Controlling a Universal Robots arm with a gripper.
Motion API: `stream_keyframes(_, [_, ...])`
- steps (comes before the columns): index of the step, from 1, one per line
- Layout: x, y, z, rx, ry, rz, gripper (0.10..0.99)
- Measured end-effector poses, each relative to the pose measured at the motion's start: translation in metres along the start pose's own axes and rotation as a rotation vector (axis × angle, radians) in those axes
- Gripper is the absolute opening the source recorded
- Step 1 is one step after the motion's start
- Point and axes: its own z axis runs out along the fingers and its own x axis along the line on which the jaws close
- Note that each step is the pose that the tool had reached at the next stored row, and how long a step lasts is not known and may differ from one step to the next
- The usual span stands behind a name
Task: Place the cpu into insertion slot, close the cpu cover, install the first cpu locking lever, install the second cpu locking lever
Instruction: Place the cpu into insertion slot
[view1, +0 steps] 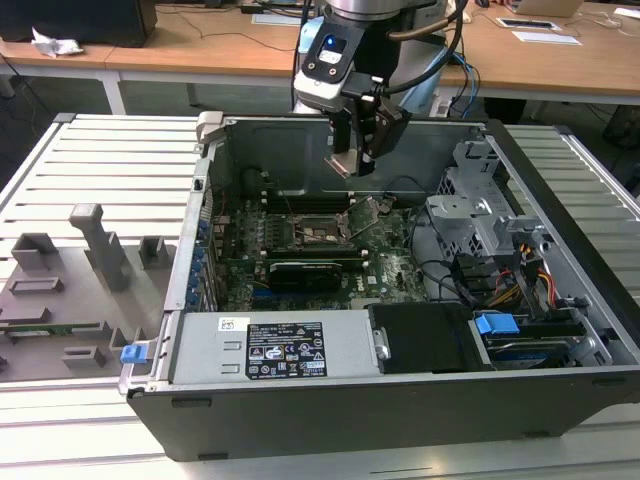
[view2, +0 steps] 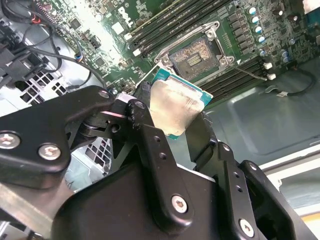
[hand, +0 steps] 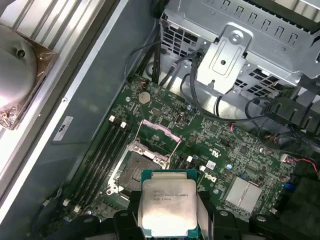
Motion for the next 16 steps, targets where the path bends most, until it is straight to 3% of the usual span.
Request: stream_keyframes(16, [0.0,-0.0001,0.001,-0.002,-0.0077,0.087,0.525])
